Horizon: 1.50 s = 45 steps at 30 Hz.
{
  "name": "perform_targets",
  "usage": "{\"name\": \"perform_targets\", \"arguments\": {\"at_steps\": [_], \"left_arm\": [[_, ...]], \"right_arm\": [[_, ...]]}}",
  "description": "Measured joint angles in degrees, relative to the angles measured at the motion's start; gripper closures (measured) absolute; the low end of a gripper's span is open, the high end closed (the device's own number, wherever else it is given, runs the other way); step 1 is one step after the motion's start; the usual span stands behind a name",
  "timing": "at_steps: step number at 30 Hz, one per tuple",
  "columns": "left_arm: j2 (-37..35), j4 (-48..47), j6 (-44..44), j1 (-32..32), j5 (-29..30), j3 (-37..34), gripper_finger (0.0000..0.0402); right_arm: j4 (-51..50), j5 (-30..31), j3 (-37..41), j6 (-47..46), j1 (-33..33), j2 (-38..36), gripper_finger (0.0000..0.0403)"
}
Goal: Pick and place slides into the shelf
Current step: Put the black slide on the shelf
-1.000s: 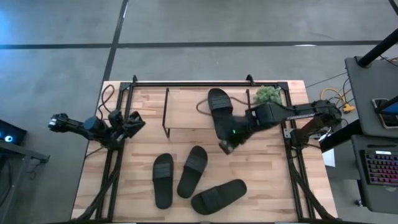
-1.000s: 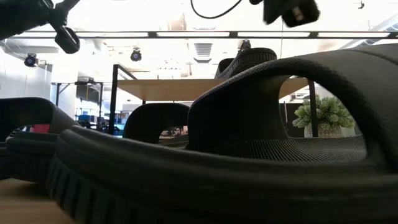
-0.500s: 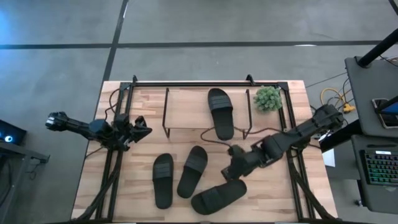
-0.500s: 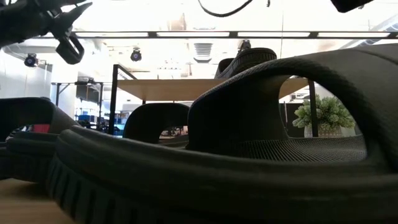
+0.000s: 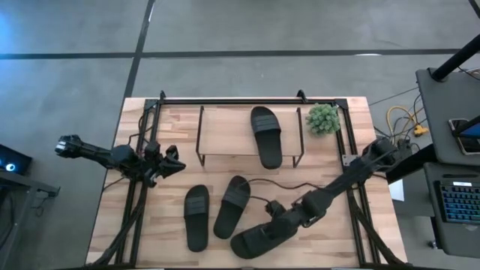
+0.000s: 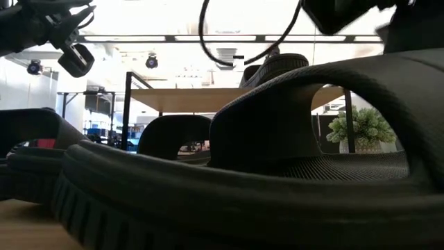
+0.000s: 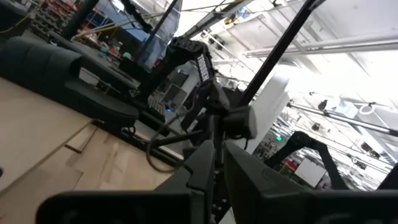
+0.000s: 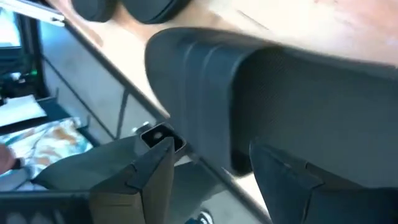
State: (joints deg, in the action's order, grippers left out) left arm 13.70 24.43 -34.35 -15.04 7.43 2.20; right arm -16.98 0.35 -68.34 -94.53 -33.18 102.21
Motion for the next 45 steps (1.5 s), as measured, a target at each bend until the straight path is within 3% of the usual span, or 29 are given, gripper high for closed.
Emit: {"name": "perform_targets", "arguments": {"at_steps": [12, 15, 20, 26, 30, 37, 45], "left_arm": [[-1.16, -1.10, -0.65, 0.04, -0.28, 0.02, 0.0380], [-1.21, -1.58, -1.40, 0.04, -0.68, 0.02, 0.0380], [-1.10, -1.54, -1.38, 0.04, -1.14, 0.02, 0.0380], [-1.10, -1.54, -1.36, 0.04, -1.16, 0.02, 0.0380], [-1.06, -1.54, -1.33, 0.04, -1.19, 0.00, 0.0380], [-1.12, -1.47, -1.31, 0.04, -1.24, -0.04, 0.0380], [1.97, -1.49, -5.09, -0.01, -14.01, 2.68, 0.0380]], "right_arm": [[7.23, -0.73, -1.72, 1.76, 0.06, 6.73, 0.0214], [8.24, -0.44, -2.30, 2.05, -0.16, 6.72, 0.0256], [8.46, -0.29, -2.35, 2.89, -0.25, 6.45, 0.0373], [16.35, 0.13, -2.35, 1.23, -1.00, 6.07, 0.0389], [18.15, 6.20, -2.37, 1.01, -1.93, 2.20, 0.0389], [4.47, 31.37, -2.35, -3.44, -3.14, -7.88, 0.0389], [2.14, 28.42, -2.23, -0.67, 0.91, -8.94, 0.0389]]}}
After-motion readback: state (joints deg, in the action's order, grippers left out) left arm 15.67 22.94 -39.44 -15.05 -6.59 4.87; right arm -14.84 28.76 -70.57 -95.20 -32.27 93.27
